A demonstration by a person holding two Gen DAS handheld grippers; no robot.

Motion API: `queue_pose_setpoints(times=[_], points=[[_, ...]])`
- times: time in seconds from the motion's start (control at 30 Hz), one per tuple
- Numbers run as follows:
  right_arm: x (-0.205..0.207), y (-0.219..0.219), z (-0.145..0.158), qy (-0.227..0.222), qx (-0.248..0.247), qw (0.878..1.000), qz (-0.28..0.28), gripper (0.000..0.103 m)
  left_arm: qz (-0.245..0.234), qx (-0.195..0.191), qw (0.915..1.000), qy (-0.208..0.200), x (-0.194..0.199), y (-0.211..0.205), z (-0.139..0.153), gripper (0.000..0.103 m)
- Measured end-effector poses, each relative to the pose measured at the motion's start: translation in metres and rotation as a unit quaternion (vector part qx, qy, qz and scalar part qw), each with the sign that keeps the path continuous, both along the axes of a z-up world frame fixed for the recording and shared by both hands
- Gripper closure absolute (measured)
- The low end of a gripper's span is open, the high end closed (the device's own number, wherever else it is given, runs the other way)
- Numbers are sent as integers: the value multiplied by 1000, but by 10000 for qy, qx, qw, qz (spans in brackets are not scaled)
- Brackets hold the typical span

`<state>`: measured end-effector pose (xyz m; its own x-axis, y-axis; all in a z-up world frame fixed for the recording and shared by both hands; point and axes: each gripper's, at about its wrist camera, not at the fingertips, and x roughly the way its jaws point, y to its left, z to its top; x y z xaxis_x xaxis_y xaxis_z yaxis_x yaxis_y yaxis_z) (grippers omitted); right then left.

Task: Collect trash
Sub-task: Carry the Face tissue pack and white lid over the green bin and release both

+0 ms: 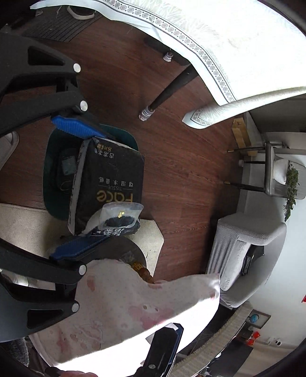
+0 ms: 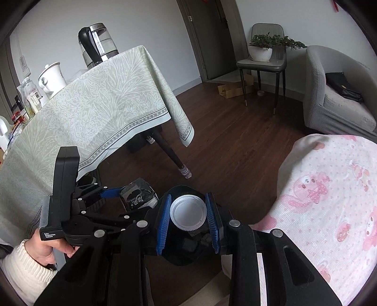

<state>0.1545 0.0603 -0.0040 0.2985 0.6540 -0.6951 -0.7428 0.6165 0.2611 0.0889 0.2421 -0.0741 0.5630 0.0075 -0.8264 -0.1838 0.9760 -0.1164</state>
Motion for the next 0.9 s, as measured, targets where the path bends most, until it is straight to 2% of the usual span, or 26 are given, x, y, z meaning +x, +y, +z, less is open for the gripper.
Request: queue_pose_setpoints(times=[0.4,0.57,0.7,0.9], points=[[-3,60,-21,158,-178,9993,299,73,175,-56,9991,378,-7,37,-22,26],[-5,78,-28,191,-238,9988,389,73,296,-111,9986,426,-7,48,-30,22],[-3,89,-35,243,-272,9985,406,73,257,-157,9987,407,-12,51,-29,15],[-3,104,-47,275,-405,9978,447,73,282,-126,9993,192,-21,57,-21,15]])
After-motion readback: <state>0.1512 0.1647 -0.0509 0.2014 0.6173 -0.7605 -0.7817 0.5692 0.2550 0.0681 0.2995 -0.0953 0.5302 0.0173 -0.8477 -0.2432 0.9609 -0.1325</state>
